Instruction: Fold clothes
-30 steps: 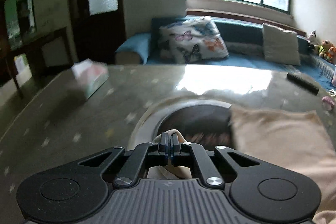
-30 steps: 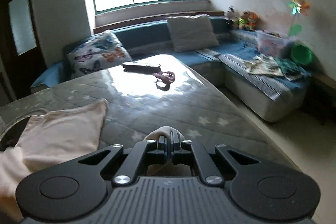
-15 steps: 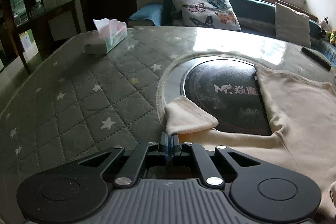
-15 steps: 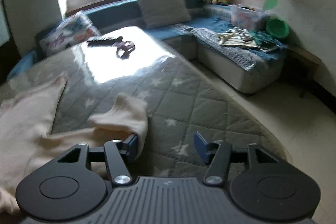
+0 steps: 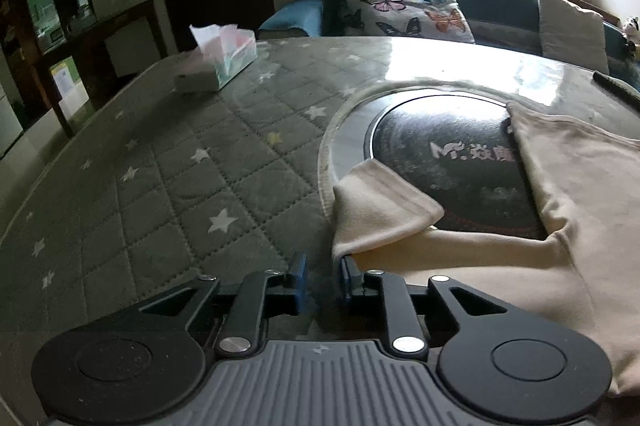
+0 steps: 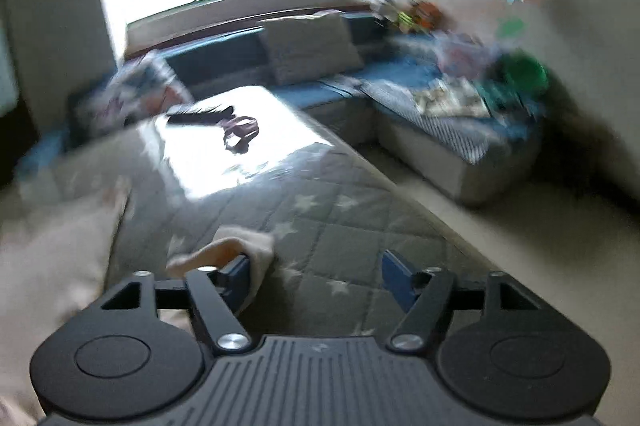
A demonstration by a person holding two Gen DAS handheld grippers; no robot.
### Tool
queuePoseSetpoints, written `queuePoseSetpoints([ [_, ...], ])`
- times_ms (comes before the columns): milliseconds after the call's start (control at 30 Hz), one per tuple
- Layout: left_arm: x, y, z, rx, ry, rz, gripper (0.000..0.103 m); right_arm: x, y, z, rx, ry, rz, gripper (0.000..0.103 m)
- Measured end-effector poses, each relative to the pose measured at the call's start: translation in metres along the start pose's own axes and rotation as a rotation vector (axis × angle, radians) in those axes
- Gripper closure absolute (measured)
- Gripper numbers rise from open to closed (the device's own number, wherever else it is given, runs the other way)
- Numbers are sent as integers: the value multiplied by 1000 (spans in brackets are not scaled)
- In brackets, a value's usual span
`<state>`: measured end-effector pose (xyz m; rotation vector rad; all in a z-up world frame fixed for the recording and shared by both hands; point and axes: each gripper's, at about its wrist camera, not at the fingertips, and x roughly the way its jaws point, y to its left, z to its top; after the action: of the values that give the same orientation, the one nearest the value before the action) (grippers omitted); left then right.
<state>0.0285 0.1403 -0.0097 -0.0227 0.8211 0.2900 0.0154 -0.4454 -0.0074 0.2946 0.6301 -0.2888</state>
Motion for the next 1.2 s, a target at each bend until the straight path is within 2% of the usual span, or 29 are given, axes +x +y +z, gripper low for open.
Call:
queuePoseSetpoints([
  [67,2,0,-1,-1,4,11,73,3,-13,-3,58,32,-6,32],
  [133,2,1,-1,-2,6,15,72,6,-17,-10,59,49,-41,32],
  [233,3,1,-1,1,5,24,66,6,-19,-19,25,56,-90,32],
  [433,1,5,-1,-7,-5,40,52,3,-12,-16,-55,34,-120,32],
  [667,6,19,-2,-51,7,81,37,7,6,-11,-136,45,-61,31],
  [833,6,35,-2,-137,8,90,30,14,18,-11,-180,57,-44,31],
  [1000,6,53,-2,-237,11,101,29,22,23,-13,-207,81,-45,31],
  [1200,-2,38,-7,-98,-37,161,19,26,26,-15,-224,89,-38,31],
])
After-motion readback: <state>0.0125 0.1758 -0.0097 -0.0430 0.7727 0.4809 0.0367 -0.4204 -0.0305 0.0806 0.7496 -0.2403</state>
